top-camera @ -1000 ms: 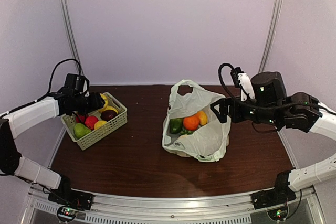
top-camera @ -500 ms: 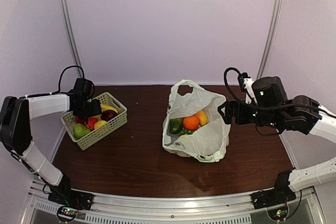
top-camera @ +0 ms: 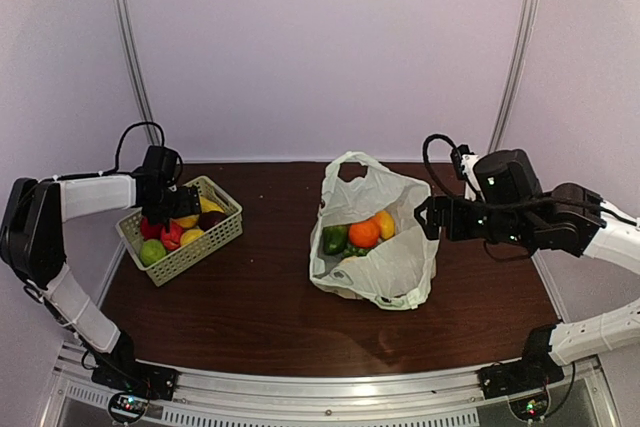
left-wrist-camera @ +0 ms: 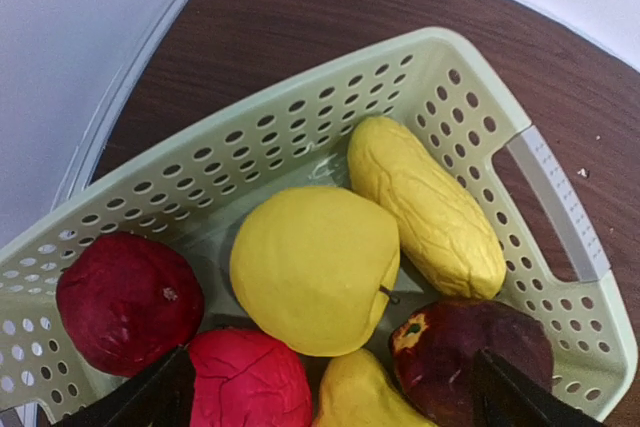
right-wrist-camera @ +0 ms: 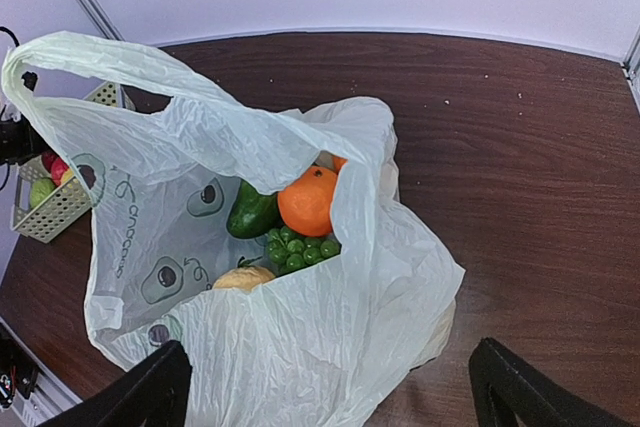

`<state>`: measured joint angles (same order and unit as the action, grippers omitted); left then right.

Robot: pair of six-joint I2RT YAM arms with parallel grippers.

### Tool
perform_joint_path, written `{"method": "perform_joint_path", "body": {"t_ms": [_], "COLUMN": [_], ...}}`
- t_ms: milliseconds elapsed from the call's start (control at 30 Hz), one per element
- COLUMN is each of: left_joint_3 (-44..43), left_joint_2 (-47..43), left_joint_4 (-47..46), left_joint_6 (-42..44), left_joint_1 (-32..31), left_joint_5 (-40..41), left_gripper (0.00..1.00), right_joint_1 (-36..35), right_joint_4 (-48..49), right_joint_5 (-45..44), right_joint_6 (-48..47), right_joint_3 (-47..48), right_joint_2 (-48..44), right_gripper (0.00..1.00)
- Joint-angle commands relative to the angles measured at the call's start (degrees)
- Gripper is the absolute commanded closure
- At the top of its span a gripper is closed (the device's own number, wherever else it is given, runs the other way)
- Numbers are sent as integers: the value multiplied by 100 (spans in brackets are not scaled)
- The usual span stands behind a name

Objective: Untie the knot of the plastic bag and take out the fruit
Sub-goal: Place the fake fruit in the bin, then adjust the bag opening for the takeout bag.

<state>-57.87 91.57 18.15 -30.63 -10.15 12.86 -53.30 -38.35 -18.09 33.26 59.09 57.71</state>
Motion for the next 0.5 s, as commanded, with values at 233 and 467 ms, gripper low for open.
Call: {"method": "perform_joint_path", "body": {"t_ms": [233,467], "left_joint_3": [548,502], "left_joint_2": [-2549,-3583], "left_joint_4": [11,829], "left_joint_6": [-211,-317], "left_joint_1": [-7,-1488], "left_joint_5": [-1386,-1719], "left_gripper": [3,4], "right_joint_1": [112,739], "right_joint_4": [-119,237], "right_joint_5": [-8,548], "right_joint_6": [-122,-494], "right_joint_3": [-13,-19], "right_joint_2": [300,544], "right_gripper": [16,20]}}
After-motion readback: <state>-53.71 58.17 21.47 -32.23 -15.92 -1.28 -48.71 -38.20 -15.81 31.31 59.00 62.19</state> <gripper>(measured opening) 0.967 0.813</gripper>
